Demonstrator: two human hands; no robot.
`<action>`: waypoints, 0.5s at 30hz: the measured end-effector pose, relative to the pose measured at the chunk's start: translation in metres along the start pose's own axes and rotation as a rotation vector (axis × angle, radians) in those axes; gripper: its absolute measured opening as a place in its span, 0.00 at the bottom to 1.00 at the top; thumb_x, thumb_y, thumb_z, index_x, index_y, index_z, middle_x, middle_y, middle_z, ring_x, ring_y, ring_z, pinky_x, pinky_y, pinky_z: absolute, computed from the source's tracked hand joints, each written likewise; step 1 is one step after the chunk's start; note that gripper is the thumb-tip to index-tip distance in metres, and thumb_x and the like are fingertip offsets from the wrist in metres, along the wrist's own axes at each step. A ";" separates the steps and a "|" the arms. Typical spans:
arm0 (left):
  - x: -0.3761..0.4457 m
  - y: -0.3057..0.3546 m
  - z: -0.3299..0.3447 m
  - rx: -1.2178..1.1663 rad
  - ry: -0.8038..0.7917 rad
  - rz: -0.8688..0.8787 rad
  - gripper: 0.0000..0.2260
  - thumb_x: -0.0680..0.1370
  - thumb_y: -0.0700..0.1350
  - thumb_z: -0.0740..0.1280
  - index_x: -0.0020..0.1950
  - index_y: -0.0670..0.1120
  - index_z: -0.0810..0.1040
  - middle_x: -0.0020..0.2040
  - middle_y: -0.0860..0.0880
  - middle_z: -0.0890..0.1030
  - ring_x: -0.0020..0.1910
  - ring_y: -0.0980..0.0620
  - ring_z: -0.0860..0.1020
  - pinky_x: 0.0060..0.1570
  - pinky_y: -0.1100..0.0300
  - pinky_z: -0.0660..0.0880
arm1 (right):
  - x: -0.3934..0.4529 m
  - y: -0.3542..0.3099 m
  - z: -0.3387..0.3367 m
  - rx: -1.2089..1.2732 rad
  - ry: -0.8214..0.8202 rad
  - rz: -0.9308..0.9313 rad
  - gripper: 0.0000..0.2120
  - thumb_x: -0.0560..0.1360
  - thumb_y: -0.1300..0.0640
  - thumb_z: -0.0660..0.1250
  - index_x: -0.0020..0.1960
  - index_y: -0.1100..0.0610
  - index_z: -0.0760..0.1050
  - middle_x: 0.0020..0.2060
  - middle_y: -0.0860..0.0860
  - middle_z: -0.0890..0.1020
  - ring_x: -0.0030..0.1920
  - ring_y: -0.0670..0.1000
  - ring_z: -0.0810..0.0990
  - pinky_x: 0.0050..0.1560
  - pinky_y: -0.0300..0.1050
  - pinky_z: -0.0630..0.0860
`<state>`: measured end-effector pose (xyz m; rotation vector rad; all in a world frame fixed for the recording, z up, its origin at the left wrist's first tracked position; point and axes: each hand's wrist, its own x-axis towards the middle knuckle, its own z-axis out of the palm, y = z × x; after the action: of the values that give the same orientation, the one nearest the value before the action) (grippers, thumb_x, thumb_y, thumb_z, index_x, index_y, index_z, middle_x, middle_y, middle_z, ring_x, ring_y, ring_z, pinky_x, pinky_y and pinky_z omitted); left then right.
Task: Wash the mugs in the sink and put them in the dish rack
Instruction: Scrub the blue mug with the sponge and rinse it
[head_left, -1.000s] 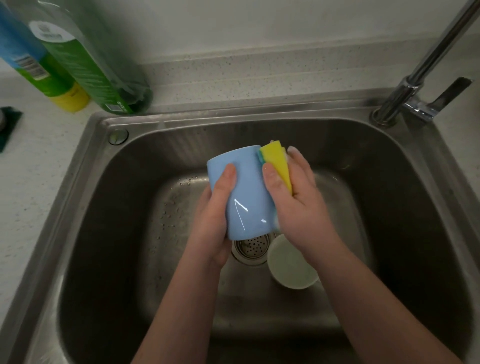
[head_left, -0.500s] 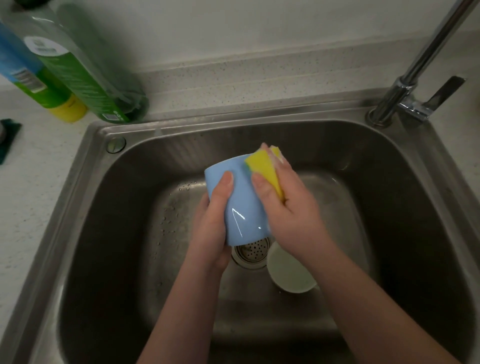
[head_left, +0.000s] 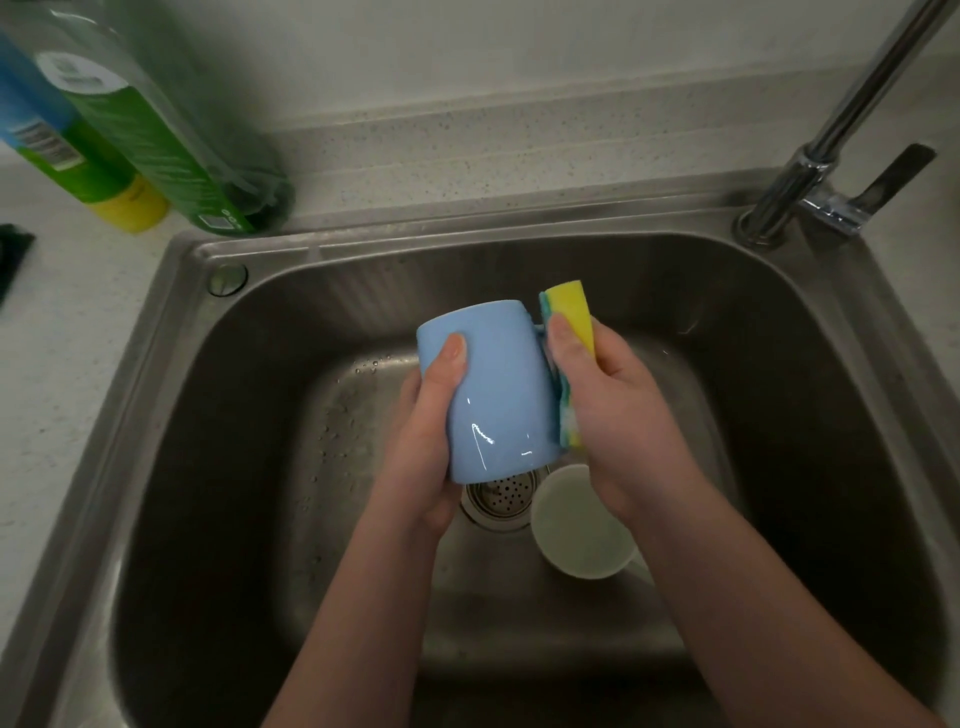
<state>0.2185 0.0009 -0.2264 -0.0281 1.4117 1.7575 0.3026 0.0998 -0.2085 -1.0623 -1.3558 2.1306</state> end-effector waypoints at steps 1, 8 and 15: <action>0.001 0.000 -0.001 0.001 -0.012 -0.002 0.34 0.66 0.63 0.70 0.68 0.48 0.70 0.57 0.44 0.83 0.53 0.43 0.83 0.47 0.46 0.80 | 0.000 0.001 0.000 0.002 0.002 -0.018 0.14 0.77 0.45 0.63 0.60 0.45 0.75 0.50 0.44 0.82 0.48 0.45 0.82 0.41 0.43 0.82; -0.001 -0.003 0.002 -0.011 -0.114 -0.019 0.29 0.67 0.59 0.70 0.65 0.48 0.74 0.55 0.44 0.83 0.52 0.44 0.83 0.46 0.49 0.81 | 0.002 0.004 -0.004 -0.464 0.079 -0.354 0.13 0.77 0.46 0.63 0.60 0.45 0.76 0.50 0.42 0.79 0.49 0.41 0.78 0.47 0.35 0.76; -0.011 -0.003 -0.006 0.034 -0.169 -0.025 0.25 0.62 0.56 0.72 0.56 0.49 0.77 0.47 0.46 0.85 0.44 0.47 0.84 0.39 0.51 0.82 | 0.008 0.002 -0.014 -0.822 0.151 -0.580 0.19 0.78 0.44 0.60 0.68 0.40 0.68 0.65 0.42 0.72 0.62 0.48 0.72 0.60 0.45 0.70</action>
<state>0.2248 -0.0108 -0.2253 0.1180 1.3129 1.6745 0.3091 0.1126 -0.2164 -0.8911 -2.1934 1.0544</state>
